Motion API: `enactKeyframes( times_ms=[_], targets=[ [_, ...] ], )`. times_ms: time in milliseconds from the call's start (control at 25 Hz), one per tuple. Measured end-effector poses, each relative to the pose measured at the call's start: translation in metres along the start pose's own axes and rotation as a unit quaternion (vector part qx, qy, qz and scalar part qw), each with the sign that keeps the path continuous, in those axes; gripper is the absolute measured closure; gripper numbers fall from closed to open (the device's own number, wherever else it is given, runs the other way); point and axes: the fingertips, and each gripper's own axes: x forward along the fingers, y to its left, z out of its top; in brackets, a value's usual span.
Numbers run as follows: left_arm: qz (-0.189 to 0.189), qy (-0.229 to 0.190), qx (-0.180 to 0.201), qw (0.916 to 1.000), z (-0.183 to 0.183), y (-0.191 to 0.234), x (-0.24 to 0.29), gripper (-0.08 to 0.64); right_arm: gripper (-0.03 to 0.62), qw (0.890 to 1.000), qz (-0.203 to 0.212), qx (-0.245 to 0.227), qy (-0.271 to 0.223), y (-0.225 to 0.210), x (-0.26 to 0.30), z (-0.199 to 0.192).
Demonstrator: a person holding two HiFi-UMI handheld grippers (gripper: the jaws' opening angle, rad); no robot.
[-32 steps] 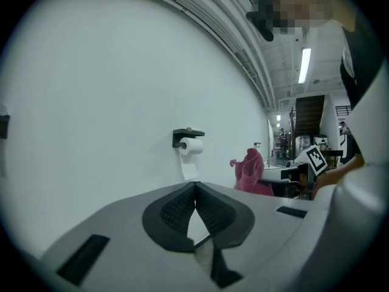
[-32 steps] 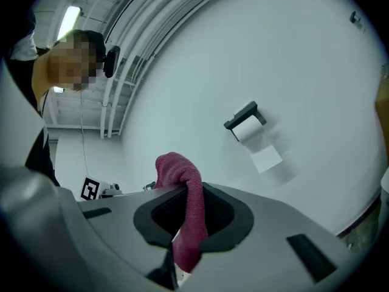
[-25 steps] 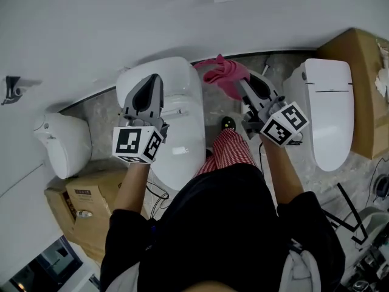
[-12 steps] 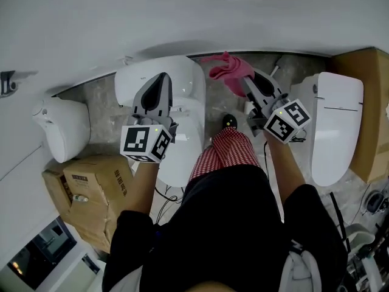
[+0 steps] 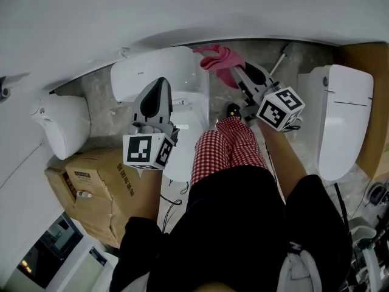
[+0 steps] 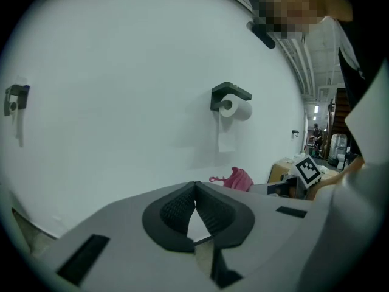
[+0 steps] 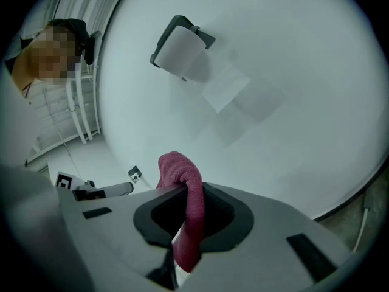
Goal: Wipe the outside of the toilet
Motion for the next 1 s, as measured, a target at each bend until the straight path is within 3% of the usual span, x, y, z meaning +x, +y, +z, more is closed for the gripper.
enactKeyframes(
  times_ms=[200, 440, 600, 760, 840, 1000],
  targets=[
    [-0.002, 0.006, -0.013, 0.9999, -0.019, 0.003, 0.01, 0.551, 0.537, 0.999, -0.006, 0.038, -0.008, -0.024, 0.029, -0.012],
    [0.013, 0.015, -0.045, 0.9988, -0.05, 0.018, 0.014, 0.551, 0.537, 0.999, 0.004, 0.043, 0.017, -0.044, 0.055, -0.032],
    [0.028, 0.02, -0.06, 0.9976, -0.068, 0.036, 0.016, 0.551, 0.537, 0.995, 0.059, 0.07, 0.032, -0.036, 0.076, -0.045],
    [0.043, 0.001, -0.078, 0.996, -0.069, 0.054, 0.017, 0.551, 0.537, 0.983, 0.136, 0.107, 0.061, -0.016, 0.103, -0.069],
    [0.041, -0.004, -0.075, 0.9963, -0.07, 0.057, 0.02, 0.551, 0.537, 0.982, 0.139, 0.098, 0.079, -0.02, 0.118, -0.087],
    [0.024, 0.005, -0.064, 0.9977, -0.083, 0.045, 0.031, 0.551, 0.537, 0.986, 0.106, 0.047, 0.119, -0.039, 0.135, -0.123]
  ],
)
